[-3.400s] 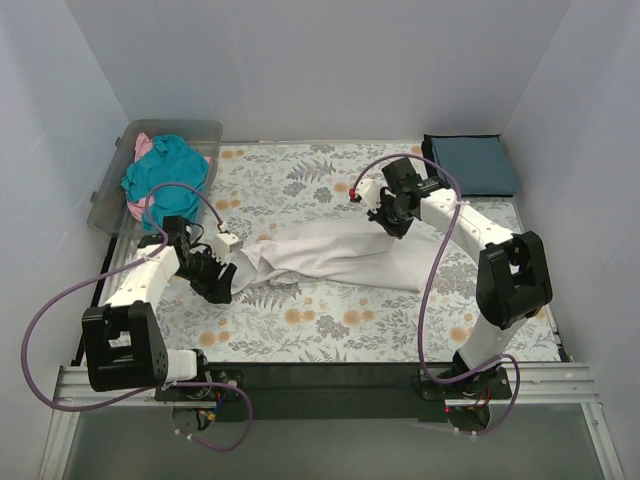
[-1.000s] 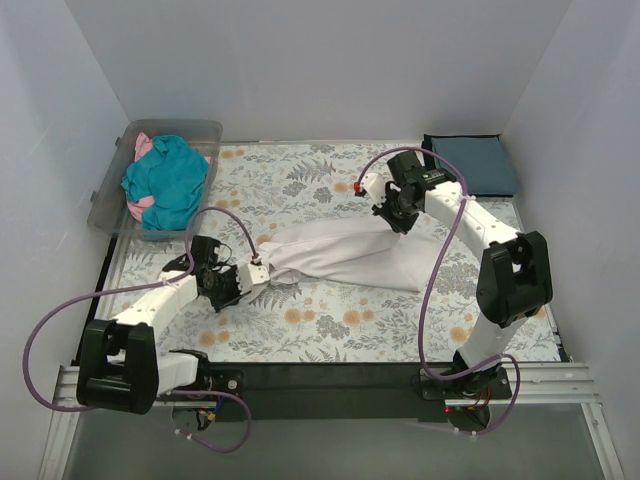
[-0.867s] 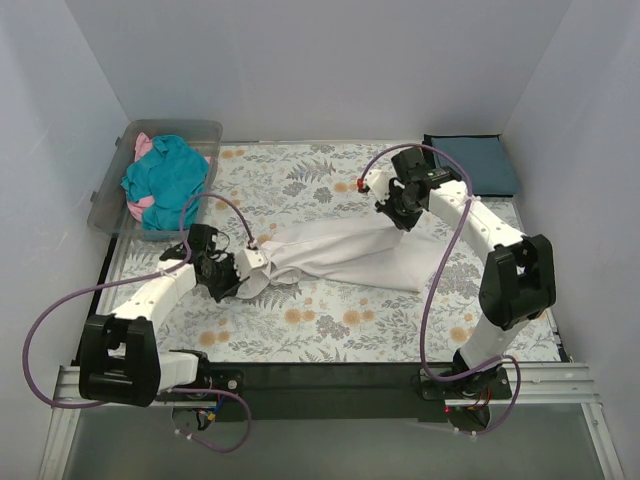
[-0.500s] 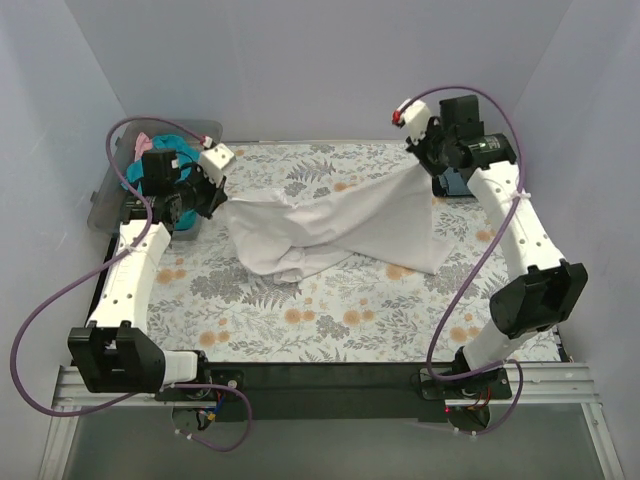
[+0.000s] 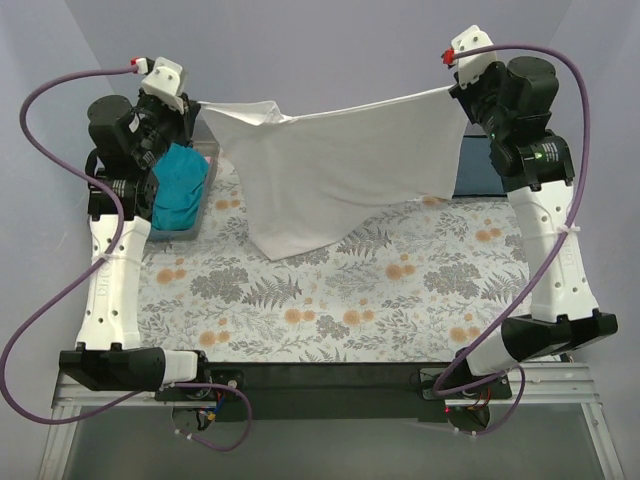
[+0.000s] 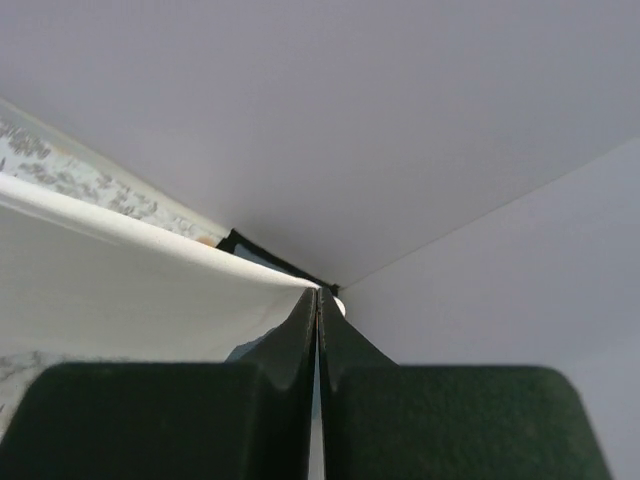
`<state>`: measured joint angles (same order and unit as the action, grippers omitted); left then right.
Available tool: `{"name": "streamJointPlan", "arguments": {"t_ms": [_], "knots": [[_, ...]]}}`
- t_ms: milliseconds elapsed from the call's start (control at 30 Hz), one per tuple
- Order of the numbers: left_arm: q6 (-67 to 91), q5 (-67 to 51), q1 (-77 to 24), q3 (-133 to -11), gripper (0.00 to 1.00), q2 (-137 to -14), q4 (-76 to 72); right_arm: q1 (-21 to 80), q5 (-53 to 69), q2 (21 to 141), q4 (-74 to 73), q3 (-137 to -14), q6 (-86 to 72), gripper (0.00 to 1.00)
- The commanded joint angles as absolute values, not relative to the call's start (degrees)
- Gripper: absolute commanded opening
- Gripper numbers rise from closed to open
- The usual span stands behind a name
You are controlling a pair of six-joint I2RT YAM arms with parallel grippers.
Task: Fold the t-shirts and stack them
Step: Flatten the tshirt out
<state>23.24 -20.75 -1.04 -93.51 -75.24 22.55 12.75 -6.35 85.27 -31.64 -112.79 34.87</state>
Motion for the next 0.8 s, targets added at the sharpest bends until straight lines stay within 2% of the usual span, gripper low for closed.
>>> {"name": "streamJointPlan", "arguments": {"t_ms": [0,133,333,600,767], "knots": [[25.66,-17.84,-0.88,-98.08,0.00,-75.06,18.55,12.57,-10.80,82.27,-21.89,-114.96,36.64,0.01],[25.14,-16.70,-0.88,-98.79,0.00,-74.80,17.84,12.57,-11.86,81.04,-19.17,-114.35,37.35,0.01],[26.10,-15.56,-0.88,-98.52,0.00,-67.78,15.64,12.48,-12.31,76.83,-17.49,-115.93,37.44,0.01],[23.82,-12.22,-0.88,-102.91,0.00,-58.19,16.43,12.57,-6.51,63.83,-17.49,-112.24,37.79,0.01],[22.33,-9.58,-0.88,-106.17,0.00,-53.71,16.52,12.48,-5.45,59.51,-16.53,-114.08,38.32,0.01]]}}
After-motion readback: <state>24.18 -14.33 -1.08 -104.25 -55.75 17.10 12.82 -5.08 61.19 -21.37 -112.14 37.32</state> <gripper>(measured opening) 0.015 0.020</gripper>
